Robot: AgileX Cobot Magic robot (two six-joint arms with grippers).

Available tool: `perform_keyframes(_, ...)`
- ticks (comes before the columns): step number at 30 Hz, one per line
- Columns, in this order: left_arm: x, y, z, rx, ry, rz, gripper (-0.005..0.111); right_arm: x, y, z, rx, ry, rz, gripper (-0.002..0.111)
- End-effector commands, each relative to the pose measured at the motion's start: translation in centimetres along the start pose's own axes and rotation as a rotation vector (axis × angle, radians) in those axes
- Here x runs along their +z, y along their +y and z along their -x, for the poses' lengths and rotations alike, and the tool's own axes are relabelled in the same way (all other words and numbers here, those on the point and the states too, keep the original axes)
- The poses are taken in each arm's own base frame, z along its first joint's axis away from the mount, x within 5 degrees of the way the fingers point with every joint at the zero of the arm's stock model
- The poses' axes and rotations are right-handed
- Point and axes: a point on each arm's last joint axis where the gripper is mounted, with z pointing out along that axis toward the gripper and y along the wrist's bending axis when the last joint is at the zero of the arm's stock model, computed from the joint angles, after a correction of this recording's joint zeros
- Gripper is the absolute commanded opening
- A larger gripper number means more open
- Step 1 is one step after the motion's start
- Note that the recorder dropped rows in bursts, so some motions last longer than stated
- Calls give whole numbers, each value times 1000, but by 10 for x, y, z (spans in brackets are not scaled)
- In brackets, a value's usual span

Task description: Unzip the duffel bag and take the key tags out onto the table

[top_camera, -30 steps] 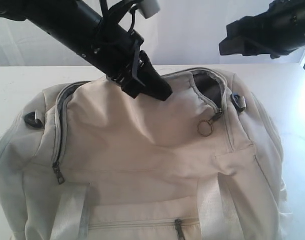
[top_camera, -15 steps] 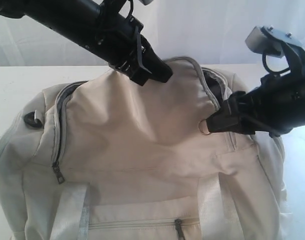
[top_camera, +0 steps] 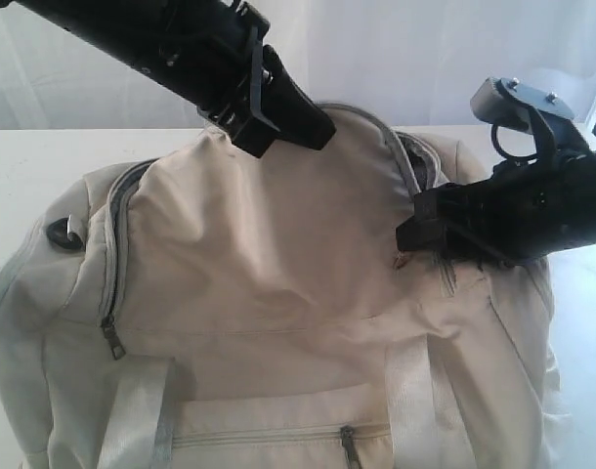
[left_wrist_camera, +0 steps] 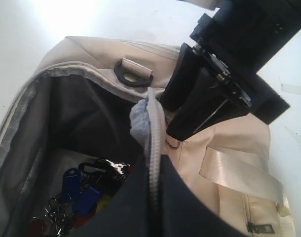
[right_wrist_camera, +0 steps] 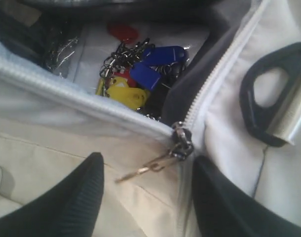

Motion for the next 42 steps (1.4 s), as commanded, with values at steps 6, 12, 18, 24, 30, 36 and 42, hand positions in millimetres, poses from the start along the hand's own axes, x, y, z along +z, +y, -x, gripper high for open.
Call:
perform_keyframes(6, -5, -8, 3, 21, -14, -38, 0, 28, -15, -5, 19, 72, -3, 44)
perform_keyframes(12, -5, -8, 2, 27, -5, -33, 0, 5, 3, 2, -100, 105, 54, 27)
perform_keyframes(18, -5, -7, 2, 28, -4, -32, 0, -34, 28, 1, -180, 57, 108, 41)
perform_keyframes(24, -5, -8, 3, 27, -9, -35, 0, -24, 14, -14, -112, 96, 30, 46)
perform_keyframes(30, -5, -8, 3, 31, -10, -33, 0, -1, -1, -14, -67, 133, -3, 46)
perform_keyframes(36, -5, -8, 3, 32, -12, -33, 0, 19, -15, -13, -30, 152, -41, 46)
perform_keyframes(42, -5, -8, 3, 50, -13, -34, 0, 23, -17, -13, -20, 150, -49, 41)
